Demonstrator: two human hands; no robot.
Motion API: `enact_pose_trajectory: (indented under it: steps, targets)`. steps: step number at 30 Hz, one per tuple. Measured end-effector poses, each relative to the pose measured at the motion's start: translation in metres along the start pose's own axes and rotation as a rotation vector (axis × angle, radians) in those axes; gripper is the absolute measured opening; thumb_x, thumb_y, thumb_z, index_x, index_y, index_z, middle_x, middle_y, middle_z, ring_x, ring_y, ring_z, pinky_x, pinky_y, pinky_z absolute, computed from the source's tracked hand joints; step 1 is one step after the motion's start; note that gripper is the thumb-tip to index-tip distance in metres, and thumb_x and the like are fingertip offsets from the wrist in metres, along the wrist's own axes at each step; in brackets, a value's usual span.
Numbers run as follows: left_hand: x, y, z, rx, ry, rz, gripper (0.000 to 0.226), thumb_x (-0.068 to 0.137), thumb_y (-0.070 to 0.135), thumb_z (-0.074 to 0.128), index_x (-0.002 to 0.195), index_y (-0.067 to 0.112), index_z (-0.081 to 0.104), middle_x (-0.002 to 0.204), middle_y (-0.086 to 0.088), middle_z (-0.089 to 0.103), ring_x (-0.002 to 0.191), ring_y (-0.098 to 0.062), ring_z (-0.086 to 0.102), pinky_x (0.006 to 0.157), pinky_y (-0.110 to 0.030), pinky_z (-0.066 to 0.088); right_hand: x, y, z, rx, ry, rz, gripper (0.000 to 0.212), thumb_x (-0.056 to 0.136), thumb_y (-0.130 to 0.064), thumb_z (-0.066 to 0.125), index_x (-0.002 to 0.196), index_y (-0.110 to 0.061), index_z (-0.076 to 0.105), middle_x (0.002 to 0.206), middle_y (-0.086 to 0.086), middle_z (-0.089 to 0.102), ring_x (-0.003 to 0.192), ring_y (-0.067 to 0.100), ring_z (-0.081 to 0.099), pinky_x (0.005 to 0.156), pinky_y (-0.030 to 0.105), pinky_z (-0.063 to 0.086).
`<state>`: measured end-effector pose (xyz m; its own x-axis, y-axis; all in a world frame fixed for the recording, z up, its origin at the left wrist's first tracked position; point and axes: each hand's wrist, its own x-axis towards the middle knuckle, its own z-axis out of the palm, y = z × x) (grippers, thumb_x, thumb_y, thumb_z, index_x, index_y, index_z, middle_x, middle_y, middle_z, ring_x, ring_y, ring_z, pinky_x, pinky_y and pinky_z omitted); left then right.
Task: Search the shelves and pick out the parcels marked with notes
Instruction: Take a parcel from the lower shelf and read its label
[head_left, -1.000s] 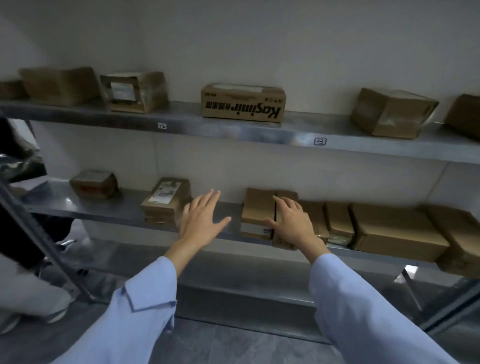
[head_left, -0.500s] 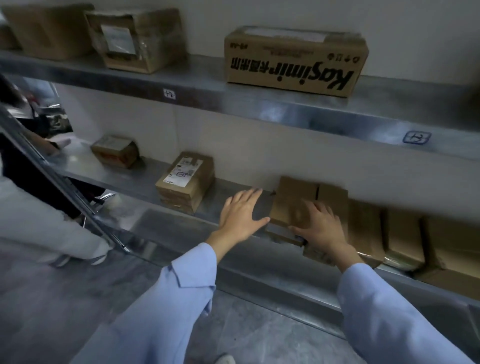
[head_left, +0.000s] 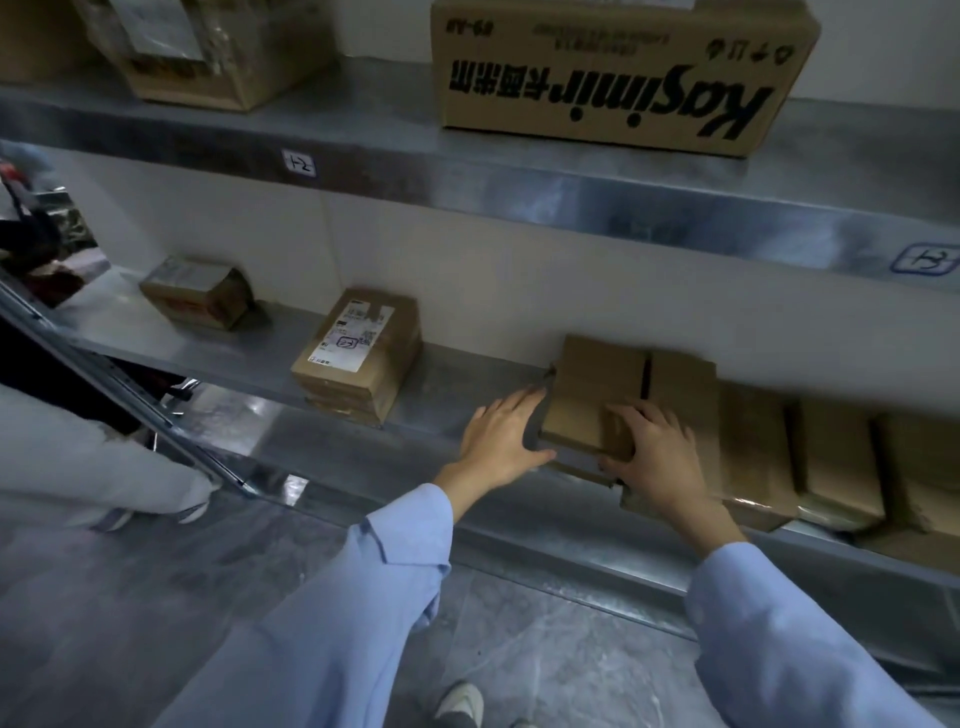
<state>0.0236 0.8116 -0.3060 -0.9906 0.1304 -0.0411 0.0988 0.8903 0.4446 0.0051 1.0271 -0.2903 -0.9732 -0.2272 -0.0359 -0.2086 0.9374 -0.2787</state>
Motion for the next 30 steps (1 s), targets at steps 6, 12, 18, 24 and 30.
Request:
enact_pose_trajectory:
  steps: [6,12,18,24,30]
  targets:
    - [0.004,-0.009,0.008,-0.043,0.035,0.002,0.086,0.082,0.053,0.069,0.152,0.027,0.027,0.156,0.004,0.033,0.140,-0.020,0.035,0.109,-0.034,0.030,-0.001,-0.002,0.006,0.027,0.035,-0.064,0.070,0.074,-0.033,0.081,0.138,-0.025,0.053,0.147,0.003,0.048,0.140,0.031,0.034,0.114,0.046,0.024]
    - [0.005,-0.016,0.004,-0.124,0.084,-0.015,0.087,0.080,0.048,0.072,0.152,0.030,0.026,0.152,0.004,0.040,0.137,-0.020,0.039,0.105,-0.036,0.031,0.003,-0.002,0.006,0.021,-0.004,-0.063,0.078,0.079,-0.041,0.077,0.146,-0.028,0.040,0.158,0.002,0.031,0.149,0.025,0.018,0.121,0.045,0.010]
    - [0.014,-0.018,0.010,-0.325,0.071,0.002,0.086,0.076,0.037,0.079,0.149,0.030,0.035,0.145,0.001,0.048,0.131,-0.022,0.047,0.104,-0.034,0.042,0.004,-0.009,0.008,0.012,-0.029,0.011,0.084,0.081,-0.048,0.072,0.151,-0.026,0.029,0.156,0.008,0.034,0.151,0.030,0.005,0.120,0.045,-0.006]
    - [0.015,-0.019,0.014,-0.495,0.090,0.024,0.083,0.071,0.023,0.084,0.145,0.021,0.044,0.135,0.000,0.057,0.120,-0.019,0.057,0.101,-0.028,0.045,0.004,-0.011,0.009,0.144,-0.009,0.008,0.082,0.080,-0.042,0.076,0.149,-0.025,0.035,0.154,0.007,0.038,0.151,0.028,0.009,0.120,0.047,-0.002]
    - [0.017,-0.017,-0.008,-0.646,0.084,0.029,0.076,0.076,0.024,0.082,0.142,0.025,0.045,0.127,0.008,0.056,0.116,-0.011,0.057,0.100,-0.033,0.050,0.000,-0.014,-0.001,0.380,0.061,0.010,0.079,0.078,-0.033,0.081,0.146,-0.026,0.040,0.155,0.008,0.035,0.144,0.027,0.028,0.116,0.036,0.028]
